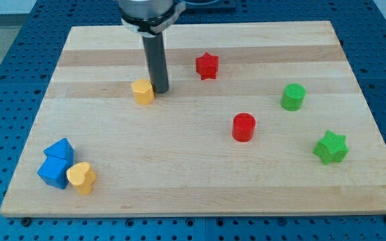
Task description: Push the yellow blocks slightly to left
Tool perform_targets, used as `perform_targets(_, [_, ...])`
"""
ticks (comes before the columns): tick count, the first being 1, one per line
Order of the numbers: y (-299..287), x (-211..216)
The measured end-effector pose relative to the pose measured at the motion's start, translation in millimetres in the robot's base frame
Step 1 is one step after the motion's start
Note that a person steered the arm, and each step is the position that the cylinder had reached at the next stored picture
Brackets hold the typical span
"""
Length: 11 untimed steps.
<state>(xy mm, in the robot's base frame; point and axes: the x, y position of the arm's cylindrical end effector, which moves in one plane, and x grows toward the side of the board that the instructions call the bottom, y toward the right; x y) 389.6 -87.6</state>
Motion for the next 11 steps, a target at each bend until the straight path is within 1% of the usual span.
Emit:
perform_targets(1, [-1.9,0.2])
perform_targets(2, [-18.5,29.1])
perform_targets(3, [-20.3,32.4])
perform_targets(4, [-13.2,10.2])
perform_targets(5, [-0.1,-46.3])
perform_targets(6, [-22.5,-40.4])
perform_targets(7, [-47.9,-10.8])
perform_targets(8, [-58.6,12.8])
perform_targets(9, [-70.7,57.8])
perform_targets(11, [-76.3,98.6])
